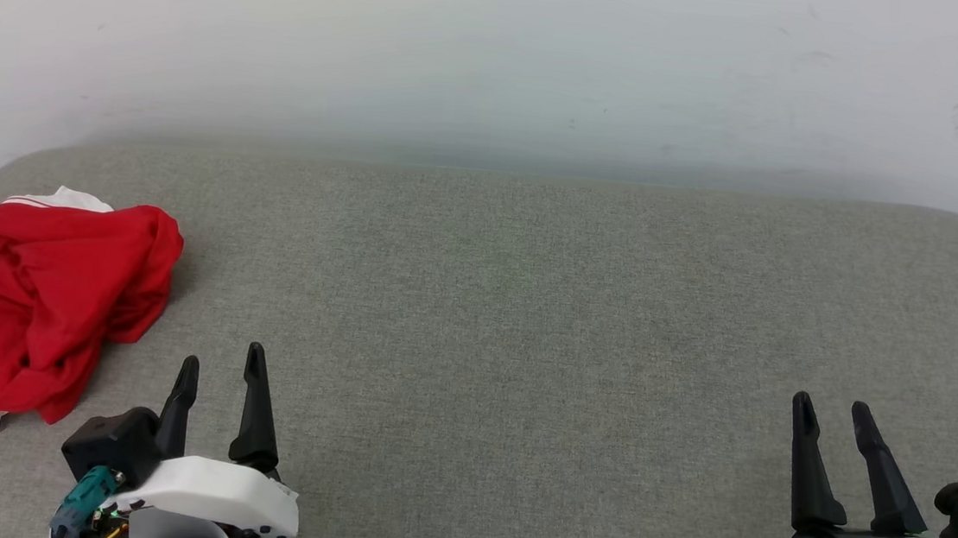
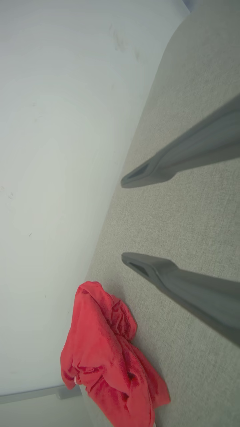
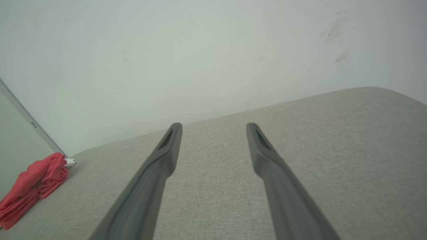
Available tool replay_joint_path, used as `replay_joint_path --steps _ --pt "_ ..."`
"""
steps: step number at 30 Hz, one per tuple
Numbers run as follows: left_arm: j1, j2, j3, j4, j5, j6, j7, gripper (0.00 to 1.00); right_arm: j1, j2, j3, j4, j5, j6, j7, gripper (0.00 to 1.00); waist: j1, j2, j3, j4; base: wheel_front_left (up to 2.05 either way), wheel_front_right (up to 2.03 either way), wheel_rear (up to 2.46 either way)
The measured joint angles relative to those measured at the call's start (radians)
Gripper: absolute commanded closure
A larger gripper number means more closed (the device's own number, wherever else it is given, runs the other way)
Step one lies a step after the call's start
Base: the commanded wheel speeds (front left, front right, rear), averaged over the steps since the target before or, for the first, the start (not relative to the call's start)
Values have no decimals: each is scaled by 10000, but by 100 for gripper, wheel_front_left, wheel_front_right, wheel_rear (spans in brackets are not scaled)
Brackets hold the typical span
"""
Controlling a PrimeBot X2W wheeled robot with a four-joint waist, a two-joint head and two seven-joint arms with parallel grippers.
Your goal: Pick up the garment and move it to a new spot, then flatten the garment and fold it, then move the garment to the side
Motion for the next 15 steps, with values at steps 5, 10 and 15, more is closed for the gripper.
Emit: replay_joint_path --steps 5,10,15 --pt "51 25 -127 -77 477 107 -102 0 23 0 21 -90 -458 0 -136 0 0 0 -13 4 0 0 0" --pt "127 29 -194 -127 934 167 -232 0 71 0 31 -167 -838 0 -253 0 0 0 -29 20 0 0 0" --pt "160 33 -242 -173 1398 222 -347 0 122 0 29 -247 -1256 0 -353 0 0 0 -39 37 0 0 0"
